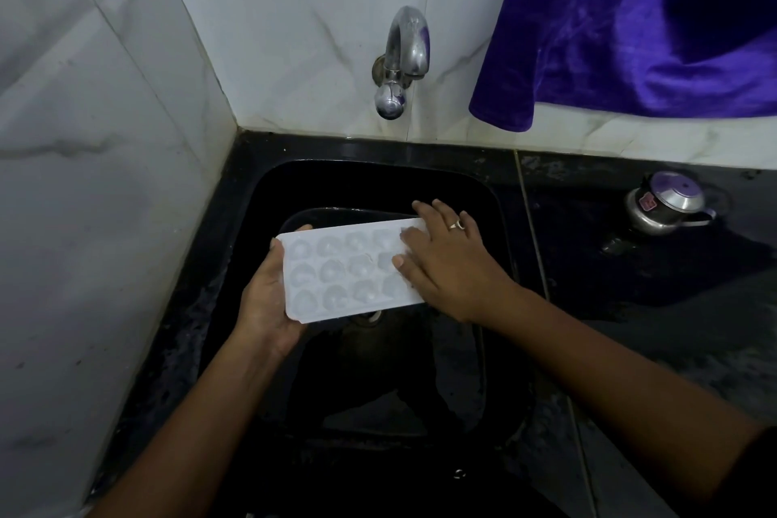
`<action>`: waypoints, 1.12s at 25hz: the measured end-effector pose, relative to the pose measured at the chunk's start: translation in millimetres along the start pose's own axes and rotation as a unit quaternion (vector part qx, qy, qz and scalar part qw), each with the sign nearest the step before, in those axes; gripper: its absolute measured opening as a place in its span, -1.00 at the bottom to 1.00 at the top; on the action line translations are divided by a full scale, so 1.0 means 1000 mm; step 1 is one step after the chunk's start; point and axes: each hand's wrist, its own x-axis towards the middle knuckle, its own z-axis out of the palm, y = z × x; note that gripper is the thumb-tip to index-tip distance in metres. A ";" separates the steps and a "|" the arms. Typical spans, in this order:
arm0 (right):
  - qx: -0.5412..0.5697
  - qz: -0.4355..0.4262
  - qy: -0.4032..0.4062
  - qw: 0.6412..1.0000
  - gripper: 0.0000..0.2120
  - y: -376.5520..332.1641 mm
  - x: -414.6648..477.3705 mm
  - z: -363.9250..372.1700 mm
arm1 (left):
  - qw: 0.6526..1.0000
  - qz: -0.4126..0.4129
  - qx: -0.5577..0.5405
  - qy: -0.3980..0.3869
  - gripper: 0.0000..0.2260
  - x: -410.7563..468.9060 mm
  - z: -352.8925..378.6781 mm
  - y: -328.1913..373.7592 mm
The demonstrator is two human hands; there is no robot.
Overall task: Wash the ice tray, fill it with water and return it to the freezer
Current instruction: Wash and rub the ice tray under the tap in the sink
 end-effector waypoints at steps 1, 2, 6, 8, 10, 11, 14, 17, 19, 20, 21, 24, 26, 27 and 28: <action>-0.007 -0.008 0.000 1.000 -0.42 0.002 -0.002 0.000 | 1.000 0.002 0.002 0.003 -0.61 0.000 -0.001 0.002; -0.006 -0.004 0.006 1.000 -0.46 0.005 -0.001 -0.002 | 1.000 0.002 0.003 0.006 -0.61 0.001 -0.004 0.002; 0.011 0.016 0.009 1.000 -0.47 -0.002 0.003 -0.003 | 1.000 -0.002 0.002 -0.003 -0.60 0.001 -0.003 0.000; -0.005 -0.008 -0.002 1.000 -0.41 0.000 -0.002 0.000 | 1.000 0.003 -0.003 0.001 -0.60 0.000 -0.003 0.003; 0.006 0.001 0.008 1.000 -0.50 0.006 -0.001 -0.004 | 1.000 0.004 0.007 0.002 -0.62 -0.002 -0.003 0.003; 0.016 0.013 0.012 1.000 -0.52 0.005 0.001 -0.005 | 1.000 0.001 0.006 -0.001 -0.62 -0.002 -0.003 0.001; 0.005 0.004 -0.002 1.000 -0.38 -0.002 0.000 0.000 | 1.000 0.004 0.002 -0.001 -0.61 -0.003 -0.002 -0.002; 0.009 0.000 0.001 1.000 -0.49 0.005 -0.001 -0.001 | 1.000 0.002 0.006 0.003 -0.61 -0.002 -0.007 0.000; 0.024 0.019 0.011 0.999 -0.55 0.003 0.003 -0.003 | 1.000 -0.006 0.003 0.000 -0.62 -0.002 -0.006 -0.002; 0.021 0.017 0.006 1.000 -0.51 0.000 0.003 -0.001 | 1.000 -0.003 0.000 0.002 -0.62 -0.001 -0.006 -0.003; 0.015 0.008 -0.003 1.000 -0.45 -0.002 0.002 0.002 | 1.000 0.002 -0.002 0.006 -0.62 -0.001 -0.006 -0.003; 0.009 -0.003 -0.001 1.000 -0.49 0.003 0.000 0.000 | 1.000 0.005 0.002 0.012 -0.62 -0.003 -0.006 0.001; 0.025 0.020 0.009 0.999 -0.56 0.001 0.003 -0.005 | 1.000 -0.007 -0.003 0.007 -0.61 -0.004 -0.003 -0.002; 0.025 0.023 0.005 0.999 -0.54 -0.001 0.004 -0.005 | 1.000 -0.006 -0.007 0.009 -0.60 -0.003 -0.002 -0.003; 0.019 0.016 -0.002 1.000 -0.48 -0.003 0.003 -0.002 | 1.000 -0.003 -0.012 0.010 -0.58 -0.003 -0.002 -0.003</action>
